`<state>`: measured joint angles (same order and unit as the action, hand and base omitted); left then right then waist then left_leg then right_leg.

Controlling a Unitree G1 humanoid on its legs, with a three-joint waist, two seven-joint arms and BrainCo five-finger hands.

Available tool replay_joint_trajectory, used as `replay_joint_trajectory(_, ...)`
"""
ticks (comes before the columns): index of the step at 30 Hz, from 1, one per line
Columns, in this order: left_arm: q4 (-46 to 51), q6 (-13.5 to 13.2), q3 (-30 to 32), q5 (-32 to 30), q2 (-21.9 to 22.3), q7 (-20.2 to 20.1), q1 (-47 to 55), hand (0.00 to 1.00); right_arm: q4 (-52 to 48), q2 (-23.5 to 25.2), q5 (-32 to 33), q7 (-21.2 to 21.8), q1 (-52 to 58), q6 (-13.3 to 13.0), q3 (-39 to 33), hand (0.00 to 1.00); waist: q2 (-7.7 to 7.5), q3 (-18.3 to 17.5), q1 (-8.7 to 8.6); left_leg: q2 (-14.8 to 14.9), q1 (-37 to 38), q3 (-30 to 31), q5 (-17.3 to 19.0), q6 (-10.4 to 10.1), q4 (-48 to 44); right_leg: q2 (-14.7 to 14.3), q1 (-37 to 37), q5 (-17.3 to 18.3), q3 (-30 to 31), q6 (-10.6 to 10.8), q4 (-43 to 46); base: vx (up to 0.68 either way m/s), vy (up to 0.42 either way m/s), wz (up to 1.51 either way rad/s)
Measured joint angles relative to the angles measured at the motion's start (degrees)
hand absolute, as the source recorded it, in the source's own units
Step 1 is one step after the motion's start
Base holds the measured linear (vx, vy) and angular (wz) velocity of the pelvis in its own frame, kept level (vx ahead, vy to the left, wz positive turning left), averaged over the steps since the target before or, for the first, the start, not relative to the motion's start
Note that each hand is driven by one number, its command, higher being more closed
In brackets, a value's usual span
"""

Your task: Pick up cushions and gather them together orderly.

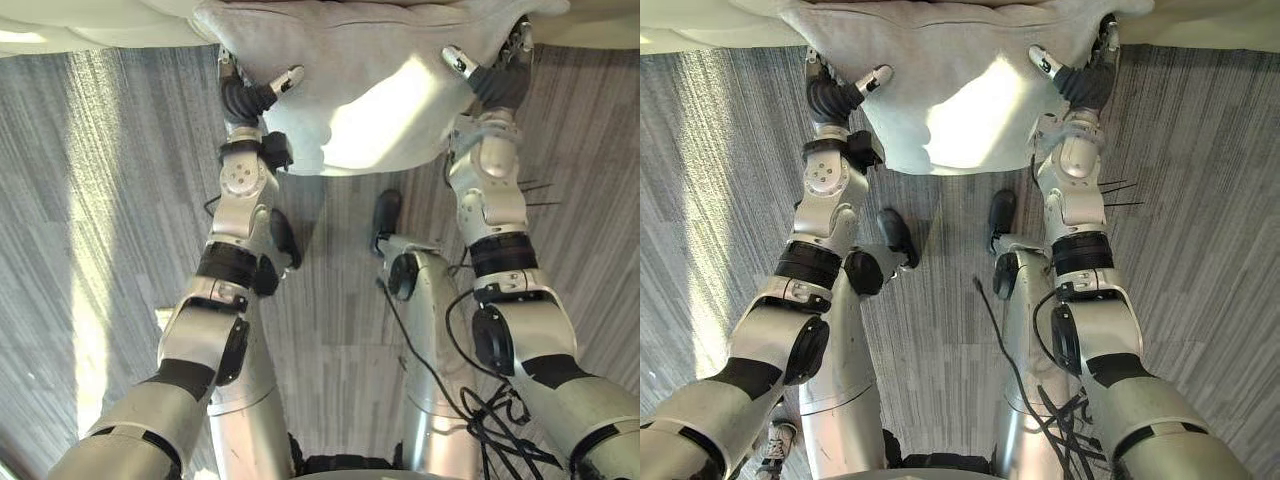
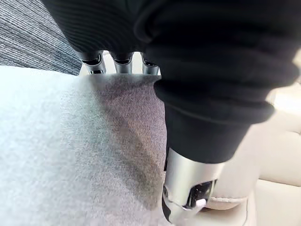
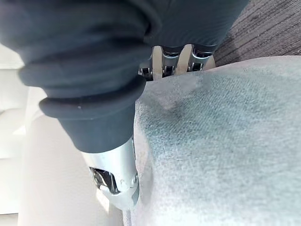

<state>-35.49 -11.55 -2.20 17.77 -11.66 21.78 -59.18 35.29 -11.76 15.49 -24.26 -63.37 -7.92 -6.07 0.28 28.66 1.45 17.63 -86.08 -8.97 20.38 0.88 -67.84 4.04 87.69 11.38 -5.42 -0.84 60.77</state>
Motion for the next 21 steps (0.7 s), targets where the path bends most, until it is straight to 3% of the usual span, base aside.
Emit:
replay_joint_trajectory(7,0.15,0.21,0.07,-0.71,-0.97,2.20,-0.91,1.00,-0.97,0.01,4.78,-0.31,-2.02,0.01,0.00,1.00,0.03,-0.02,-0.48,0.25,0.23,0.02,-0.62,-0.69,0.48,-0.44,0.08,-0.50,-0.03,-0.71,-0.45,-0.04,0.022,-0.01)
replay_joint_trajectory(13,7.36,0.19,0.08,-0.72,-0.48,4.01,1.05,1.00,-12.50,2.85,4.70,-0.30,2.58,-0.45,1.28,1.00,0.03,-0.02,-0.53,1.40,2.74,0.55,-1.06,-1.00,0.37,-1.40,-2.34,-0.85,-0.56,-1.11,-0.16,-0.03,-0.002,-0.04)
replay_joint_trajectory(15,12.64,-0.09,0.07,-0.72,0.57,4.64,5.07,1.00,-18.43,3.84,4.58,-0.20,7.05,-1.38,2.82,1.00,0.04,-0.03,-0.60,1.38,7.19,0.76,-1.35,-1.55,1.94,-1.77,-6.96,-0.87,-0.83,-1.17,-1.97,-0.07,-0.028,0.06)
replay_joint_trajectory(18,21.66,-2.53,-0.24,-0.80,3.17,4.62,13.60,1.00,-28.69,6.01,2.47,0.04,15.49,-5.35,4.90,1.00,0.31,-0.47,-0.68,1.03,16.33,0.43,-2.05,-2.87,6.95,-2.07,-16.30,-0.96,-1.51,-1.29,-6.80,-0.05,-0.031,0.10)
replay_joint_trajectory(21,26.74,-2.90,-2.71,-1.17,5.08,4.57,20.30,1.00,-35.94,7.75,-0.49,0.82,22.45,-6.12,5.50,1.00,0.22,-0.80,-0.40,-0.13,25.18,-0.29,-2.46,-3.87,12.21,-1.86,-24.70,-1.02,-1.78,-1.31,-11.00,0.00,-0.061,0.20)
